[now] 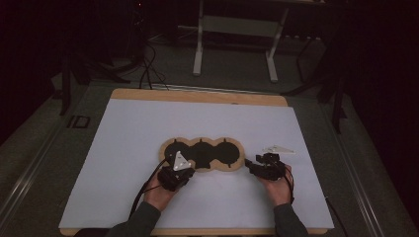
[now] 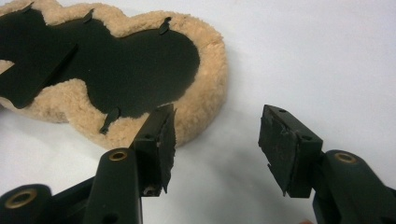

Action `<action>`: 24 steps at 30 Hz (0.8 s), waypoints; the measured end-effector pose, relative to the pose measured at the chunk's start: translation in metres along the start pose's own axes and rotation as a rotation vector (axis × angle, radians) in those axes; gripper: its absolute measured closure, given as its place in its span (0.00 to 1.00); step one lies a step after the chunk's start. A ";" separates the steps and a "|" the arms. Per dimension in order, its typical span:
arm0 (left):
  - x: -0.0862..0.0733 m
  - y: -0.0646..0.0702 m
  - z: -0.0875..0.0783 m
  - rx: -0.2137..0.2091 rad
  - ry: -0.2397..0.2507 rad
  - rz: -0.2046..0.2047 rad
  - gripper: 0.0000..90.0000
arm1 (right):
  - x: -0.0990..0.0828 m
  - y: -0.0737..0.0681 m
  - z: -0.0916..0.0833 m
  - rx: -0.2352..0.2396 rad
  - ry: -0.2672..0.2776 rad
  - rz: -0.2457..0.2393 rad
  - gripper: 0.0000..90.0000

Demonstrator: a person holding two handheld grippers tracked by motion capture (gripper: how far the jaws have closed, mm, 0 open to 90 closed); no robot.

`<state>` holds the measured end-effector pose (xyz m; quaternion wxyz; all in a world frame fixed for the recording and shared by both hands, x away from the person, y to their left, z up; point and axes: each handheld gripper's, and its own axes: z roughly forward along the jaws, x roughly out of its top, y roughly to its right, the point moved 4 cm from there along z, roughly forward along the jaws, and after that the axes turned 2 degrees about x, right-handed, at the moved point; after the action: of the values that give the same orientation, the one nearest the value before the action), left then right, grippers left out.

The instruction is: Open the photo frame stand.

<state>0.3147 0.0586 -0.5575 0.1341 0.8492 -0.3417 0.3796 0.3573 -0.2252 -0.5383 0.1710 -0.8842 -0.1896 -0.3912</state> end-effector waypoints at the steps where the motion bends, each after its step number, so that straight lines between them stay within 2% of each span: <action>1: 0.000 0.000 0.002 0.000 -0.002 0.002 0.96 | 0.000 0.000 0.000 -0.001 0.001 0.001 0.50; 11: 0.001 0.001 0.009 0.019 0.009 -0.011 0.93 | -0.001 0.002 -0.001 0.003 0.000 0.009 0.50; 16: 0.003 0.002 0.007 0.009 0.033 -0.024 0.93 | -0.001 0.002 0.000 0.004 0.000 0.012 0.50; 24: 0.005 0.001 0.007 0.004 0.033 -0.030 0.93 | -0.001 0.002 0.000 0.006 0.000 0.014 0.50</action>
<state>0.3200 0.0523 -0.5588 0.1438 0.8481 -0.3260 0.3921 0.3572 -0.2272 -0.5392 0.1765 -0.8850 -0.1844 -0.3895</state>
